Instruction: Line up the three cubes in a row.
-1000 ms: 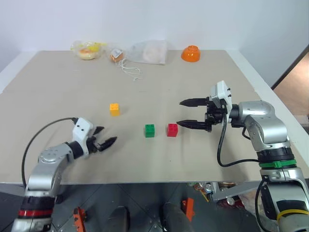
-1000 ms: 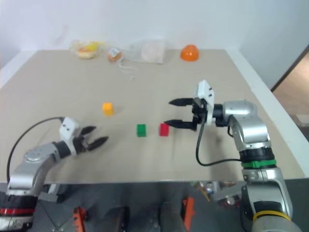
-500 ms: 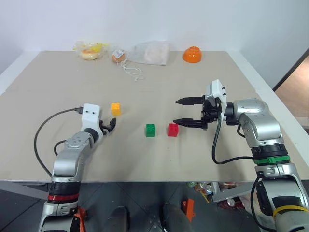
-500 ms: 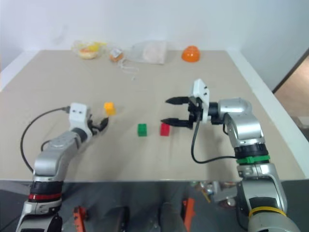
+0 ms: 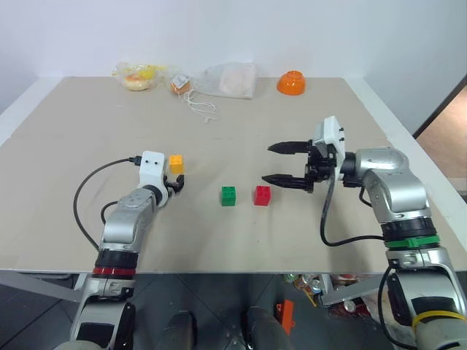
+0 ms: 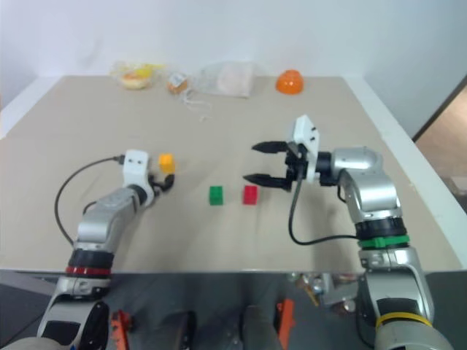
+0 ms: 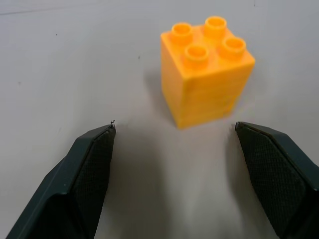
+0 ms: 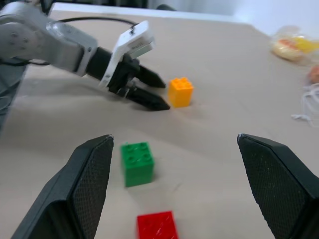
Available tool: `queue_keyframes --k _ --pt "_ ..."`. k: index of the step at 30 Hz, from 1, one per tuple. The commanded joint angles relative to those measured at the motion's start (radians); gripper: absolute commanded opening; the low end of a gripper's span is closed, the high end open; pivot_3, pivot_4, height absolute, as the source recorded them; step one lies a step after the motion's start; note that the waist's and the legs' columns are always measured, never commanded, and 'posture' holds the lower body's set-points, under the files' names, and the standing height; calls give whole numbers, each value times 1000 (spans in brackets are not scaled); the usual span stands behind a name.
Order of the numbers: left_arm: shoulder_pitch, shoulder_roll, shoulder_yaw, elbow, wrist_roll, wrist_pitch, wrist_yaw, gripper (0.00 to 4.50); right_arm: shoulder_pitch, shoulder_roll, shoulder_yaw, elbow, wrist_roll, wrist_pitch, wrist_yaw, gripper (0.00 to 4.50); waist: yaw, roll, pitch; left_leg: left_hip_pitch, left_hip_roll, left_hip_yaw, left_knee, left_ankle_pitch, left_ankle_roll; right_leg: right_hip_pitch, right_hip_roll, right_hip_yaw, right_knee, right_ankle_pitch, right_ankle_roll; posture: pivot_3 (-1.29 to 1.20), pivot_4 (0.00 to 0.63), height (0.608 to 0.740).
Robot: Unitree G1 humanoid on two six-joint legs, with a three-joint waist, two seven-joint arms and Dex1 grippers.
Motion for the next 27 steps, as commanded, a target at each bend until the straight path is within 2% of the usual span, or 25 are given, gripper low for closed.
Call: queue_keyframes --k 1,18,21,25,27 --pt "-31 -13 -4 30 12 -41 10 3975 -49 16 -47 9 10 -15 -55 4100 0 0 0 0 0 0 0 0 0 0 0 0 0 0 0 0 150 740" --pt "-167 -70 -28 243 44 -124 3 3975 -49 15 -36 17 10 -28 -47 4100 5 0 0 -1 -3 -1 0 6 1 1 -3 0 0 4 4 0 150 740" --pt "-175 -78 -33 244 49 -128 -4 3205 -47 14 -36 18 10 -27 -47 4100 4 0 0 -2 -3 0 0 6 1 1 -3 0 -1 4 4 0 150 740" --pt "-183 -72 -37 236 55 -120 -12 1841 -47 14 -34 25 8 -28 -46 4100 4 0 0 -3 -3 0 -2 6 1 -1 -3 0 -2 3 4 0 150 740" --pt "-185 -62 -45 228 61 -116 -24 1350 -48 15 -32 29 6 -30 -45 4100 4 0 0 -3 -3 0 -2 6 1 -1 -3 0 -2 3 4 0 150 740"
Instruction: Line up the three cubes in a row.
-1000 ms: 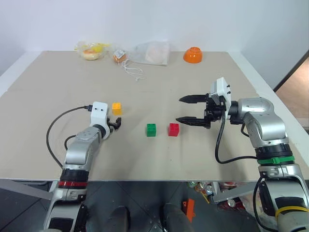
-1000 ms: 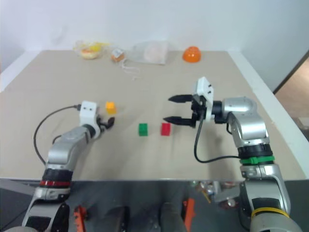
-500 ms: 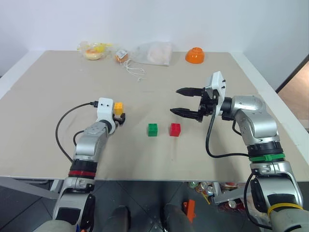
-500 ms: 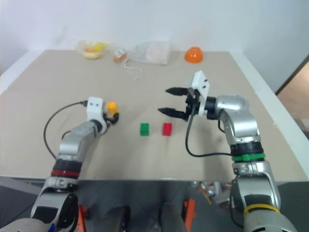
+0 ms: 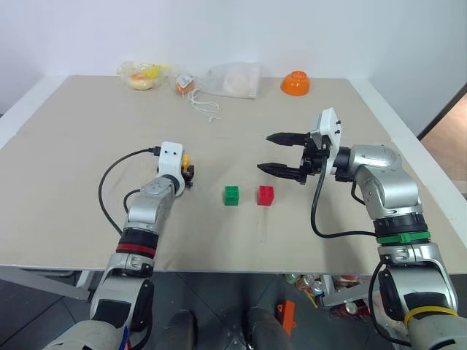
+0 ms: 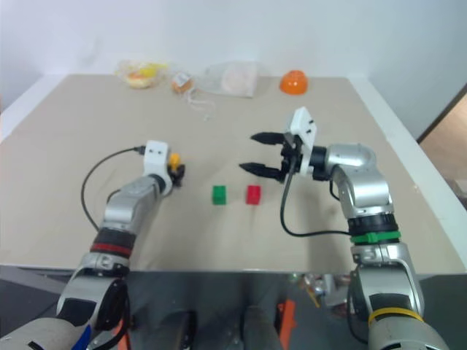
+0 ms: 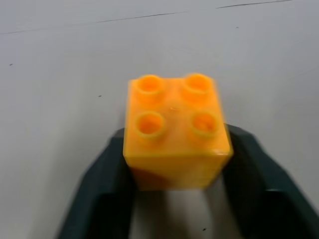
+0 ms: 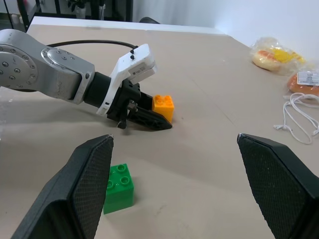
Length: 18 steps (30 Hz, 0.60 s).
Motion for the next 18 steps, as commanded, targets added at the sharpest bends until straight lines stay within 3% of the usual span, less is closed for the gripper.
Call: queue_keyframes --k 1,6,12,18 --pt "-25 18 -25 -26 11 1 -30 1355 -22 -3 -21 -3 4 -19 3 4100 0 0 0 0 0 0 0 0 0 0 0 0 0 0 0 0 150 740" --pt "-19 94 -61 -2 40 -83 -117 1355 -30 -1 -14 10 -2 -26 6 4100 -4 0 0 0 0 0 0 0 0 0 0 0 0 0 0 0 150 740" --pt "78 283 -119 10 -8 -417 -565 1355 -25 -19 -9 8 -8 -20 32 4100 -9 0 0 0 2 3 -3 0 0 -3 1 1 0 0 -3 0 150 740" --pt "117 405 -71 108 -112 -555 -878 1355 -13 -38 -19 4 -9 -15 46 4100 -7 0 0 -3 3 5 -7 0 0 -9 1 0 1 -1 -6 0 150 740"
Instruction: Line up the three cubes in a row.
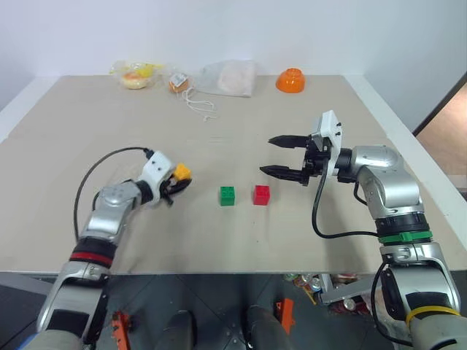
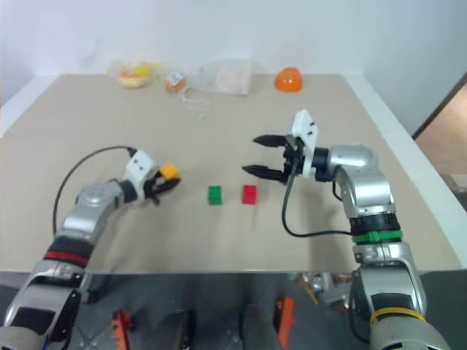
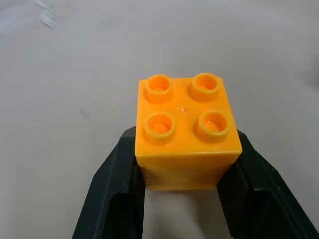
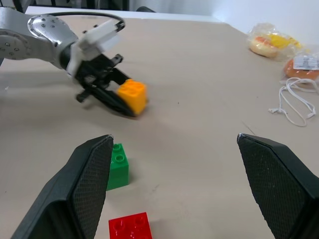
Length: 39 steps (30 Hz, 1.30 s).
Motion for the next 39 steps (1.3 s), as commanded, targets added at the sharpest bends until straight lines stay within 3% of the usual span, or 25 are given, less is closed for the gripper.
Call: queue_keyframes --k 1,7,18,31,39 --pt "-11 42 40 24 -68 -84 -168 1355 -8 -20 -23 -25 9 -3 9 4100 0 0 0 0 0 0 0 0 0 0 0 0 0 0 0 0 150 740" --pt "-57 8 -1 59 -75 -115 -330 1355 -13 -22 -20 -27 8 -1 11 4100 4 0 0 -1 -1 1 1 0 0 0 -1 0 0 0 1 0 150 740" --pt "-212 -46 -19 319 -22 -195 -421 1355 7 -46 -27 -50 10 4 9 4100 -4 0 0 0 1 2 1 -1 1 -1 1 1 0 0 1 0 150 740" --pt "-247 -39 -30 419 9 -242 -547 1355 21 -64 -33 -74 16 20 4 4100 -1 0 0 -1 1 2 2 -1 1 -1 1 2 1 0 1 0 150 740" --pt "-302 -46 -33 516 44 -319 -534 1355 23 -71 -32 -84 18 31 4 4100 -1 0 0 -1 1 2 2 -1 1 -1 1 2 1 0 1 0 150 740"
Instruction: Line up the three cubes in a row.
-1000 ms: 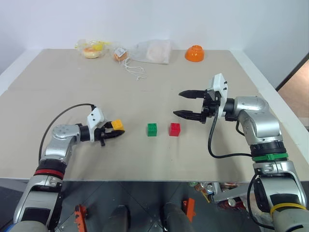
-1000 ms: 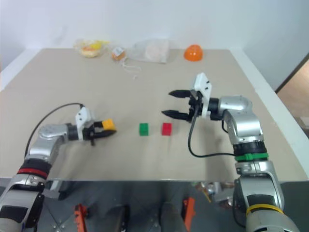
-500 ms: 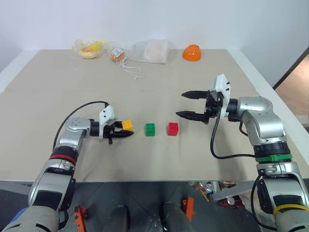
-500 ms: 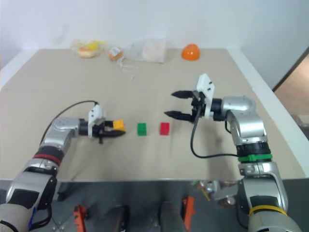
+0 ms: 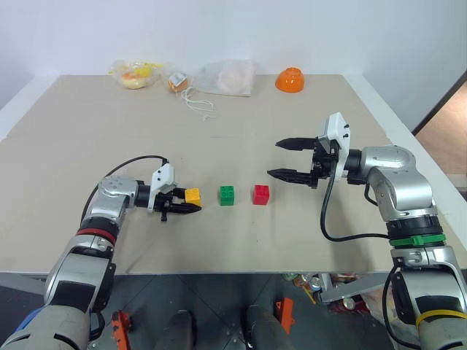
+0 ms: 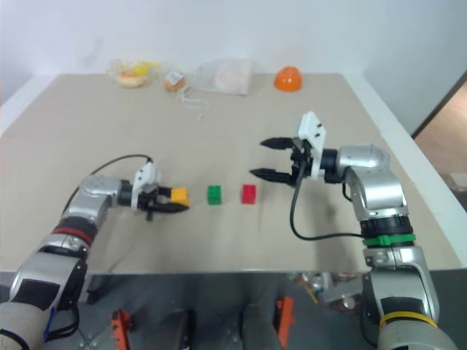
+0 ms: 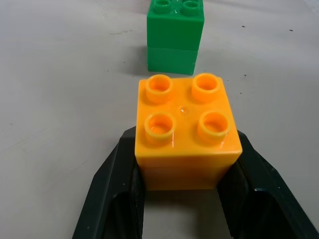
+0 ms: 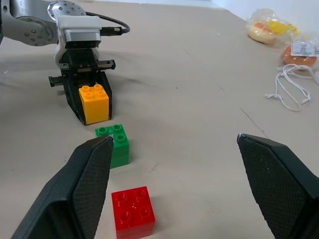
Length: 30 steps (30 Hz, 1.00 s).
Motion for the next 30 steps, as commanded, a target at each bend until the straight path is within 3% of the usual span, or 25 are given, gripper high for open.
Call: queue_keyframes --k 1,18,19,25,30 --pt "-51 4 12 49 24 -66 17 1355 -10 -16 -31 -41 18 5 0 4100 0 0 0 0 0 0 0 0 0 0 0 0 0 0 0 0 150 740" --pt "-93 -28 14 131 60 -142 10 1355 1 -31 -37 -64 22 21 -4 4100 0 0 0 0 0 0 1 0 0 0 0 0 0 0 0 0 150 740" --pt "-93 -28 14 134 62 -137 12 2373 1 -31 -36 -65 22 22 -5 4100 0 0 0 0 0 0 1 0 0 0 0 0 0 0 0 0 150 740" --pt "-86 -23 21 144 76 -167 54 4281 -2 -34 -36 -65 24 27 -4 4100 0 0 0 0 0 0 1 0 0 0 0 0 1 0 0 0 150 740" --pt "-67 12 29 141 85 -166 51 4447 -9 -33 -35 -64 26 31 -2 4100 0 0 0 0 0 0 1 0 0 0 0 0 1 0 0 0 150 740"
